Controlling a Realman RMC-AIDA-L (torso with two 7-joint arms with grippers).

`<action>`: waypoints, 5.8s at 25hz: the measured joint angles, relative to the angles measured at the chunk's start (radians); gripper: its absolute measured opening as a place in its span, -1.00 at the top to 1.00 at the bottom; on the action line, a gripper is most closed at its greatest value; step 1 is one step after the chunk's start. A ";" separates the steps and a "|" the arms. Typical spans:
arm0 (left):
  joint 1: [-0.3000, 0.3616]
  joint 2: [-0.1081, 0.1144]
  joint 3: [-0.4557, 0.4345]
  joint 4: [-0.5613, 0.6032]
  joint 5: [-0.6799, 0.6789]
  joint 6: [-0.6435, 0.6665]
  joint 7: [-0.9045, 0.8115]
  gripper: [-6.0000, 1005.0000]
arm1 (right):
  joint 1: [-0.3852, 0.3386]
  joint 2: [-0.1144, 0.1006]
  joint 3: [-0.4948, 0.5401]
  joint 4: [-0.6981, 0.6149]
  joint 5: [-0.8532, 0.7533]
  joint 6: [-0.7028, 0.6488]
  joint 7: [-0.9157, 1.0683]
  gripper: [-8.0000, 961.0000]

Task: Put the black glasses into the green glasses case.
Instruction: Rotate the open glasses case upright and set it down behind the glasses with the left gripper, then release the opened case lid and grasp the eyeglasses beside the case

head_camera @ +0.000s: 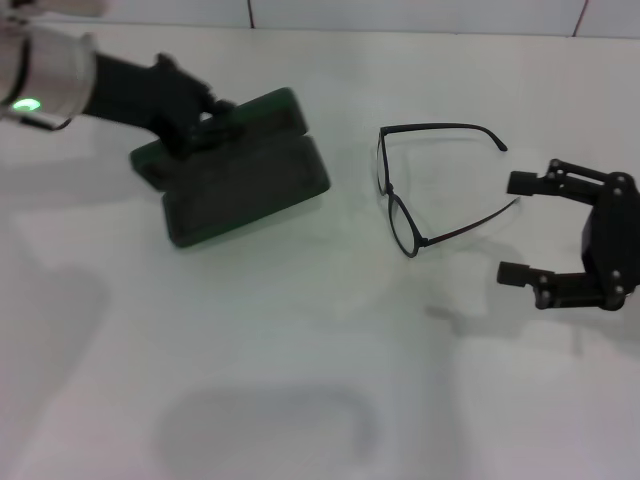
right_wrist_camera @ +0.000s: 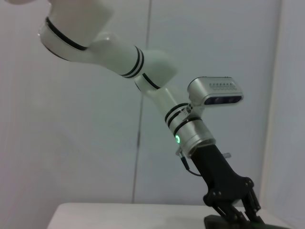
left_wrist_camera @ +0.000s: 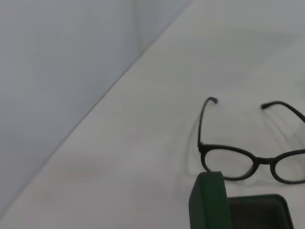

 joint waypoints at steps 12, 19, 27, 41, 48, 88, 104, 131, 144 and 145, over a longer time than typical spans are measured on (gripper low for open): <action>-0.122 -0.002 -0.001 0.259 0.281 -0.259 0.055 0.59 | -0.057 0.011 0.055 0.002 0.000 0.000 -0.014 -0.81; -0.143 -0.001 0.000 0.275 0.303 -0.249 0.062 0.59 | -0.064 0.012 0.071 0.005 0.000 0.000 -0.016 -0.81; -0.156 0.001 0.000 0.254 0.302 -0.197 0.058 0.59 | -0.064 0.011 0.072 0.002 0.000 0.000 -0.016 -0.81; -0.176 -0.003 -0.002 0.236 0.229 -0.176 0.032 0.55 | -0.064 0.011 0.070 0.000 -0.001 0.000 -0.016 -0.81; -0.187 -0.003 -0.002 0.234 0.225 -0.178 0.022 0.30 | -0.065 0.009 0.072 0.001 -0.001 -0.001 -0.016 -0.81; 0.002 0.019 -0.002 0.351 -0.379 -0.036 -0.107 -0.07 | 0.617 0.114 0.088 -0.258 -1.137 0.282 1.606 -0.51; 0.152 0.043 -0.002 0.238 -0.787 -0.053 -0.092 -0.16 | 0.693 0.131 0.069 -0.110 -1.094 0.375 1.660 -0.50; 0.192 0.045 -0.001 0.237 -0.810 -0.090 0.005 -0.44 | 0.683 0.133 -0.338 -0.071 -0.929 0.635 1.769 -0.20; 0.180 0.037 -0.001 0.244 -0.799 -0.155 0.031 -0.43 | 0.656 0.118 -0.330 -0.097 -1.020 0.606 1.774 0.02; 0.180 0.037 -0.002 0.244 -0.799 -0.156 0.031 -0.43 | 0.647 0.118 -0.328 -0.108 -1.031 0.605 1.775 0.02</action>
